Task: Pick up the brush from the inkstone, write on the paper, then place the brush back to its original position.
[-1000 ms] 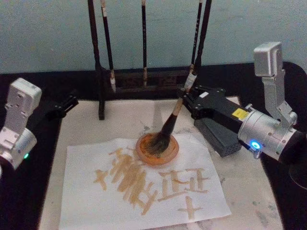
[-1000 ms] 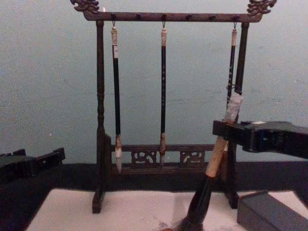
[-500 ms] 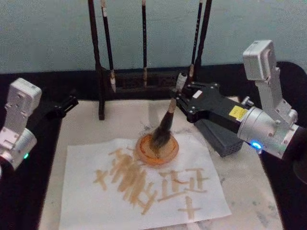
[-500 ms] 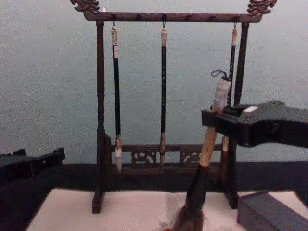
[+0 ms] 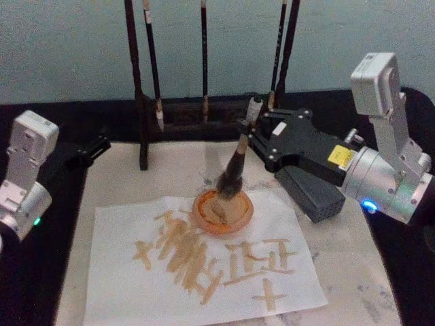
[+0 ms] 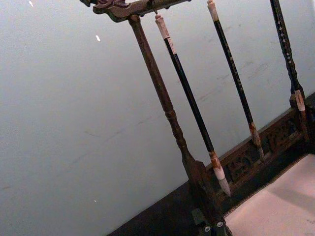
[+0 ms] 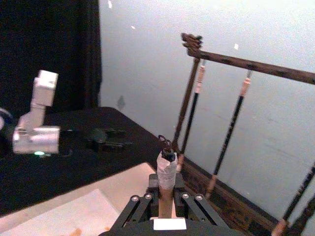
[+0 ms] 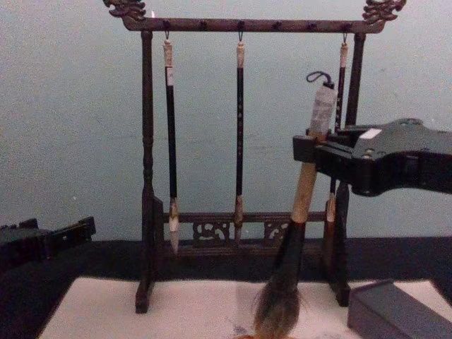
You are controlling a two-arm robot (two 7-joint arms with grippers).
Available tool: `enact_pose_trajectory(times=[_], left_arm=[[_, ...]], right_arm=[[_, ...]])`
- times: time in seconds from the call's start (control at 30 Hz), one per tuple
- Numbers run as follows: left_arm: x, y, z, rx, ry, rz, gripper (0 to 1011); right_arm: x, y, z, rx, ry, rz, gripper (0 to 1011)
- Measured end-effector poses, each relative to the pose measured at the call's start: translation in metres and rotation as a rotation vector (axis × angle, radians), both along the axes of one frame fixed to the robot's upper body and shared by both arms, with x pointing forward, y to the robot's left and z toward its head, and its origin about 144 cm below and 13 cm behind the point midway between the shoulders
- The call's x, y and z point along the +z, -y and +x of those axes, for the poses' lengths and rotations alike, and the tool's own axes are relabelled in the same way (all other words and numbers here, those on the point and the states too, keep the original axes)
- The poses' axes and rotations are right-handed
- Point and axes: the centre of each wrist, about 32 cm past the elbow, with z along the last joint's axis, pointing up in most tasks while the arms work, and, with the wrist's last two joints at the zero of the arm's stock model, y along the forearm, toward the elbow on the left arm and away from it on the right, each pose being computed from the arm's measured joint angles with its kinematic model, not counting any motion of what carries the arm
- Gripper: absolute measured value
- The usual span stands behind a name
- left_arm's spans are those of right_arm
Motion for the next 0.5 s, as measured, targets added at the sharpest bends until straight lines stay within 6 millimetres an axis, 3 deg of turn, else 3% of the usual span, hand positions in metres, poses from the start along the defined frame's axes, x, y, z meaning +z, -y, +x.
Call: enact_pose_trajectory(times=[0.5], left_arm=[[0.0, 0.0, 0.0, 0.0, 0.0, 0.0, 1002]], right_arm=[[0.009, -0.007, -0.02, 0.164, -0.003, 0.039, 178]])
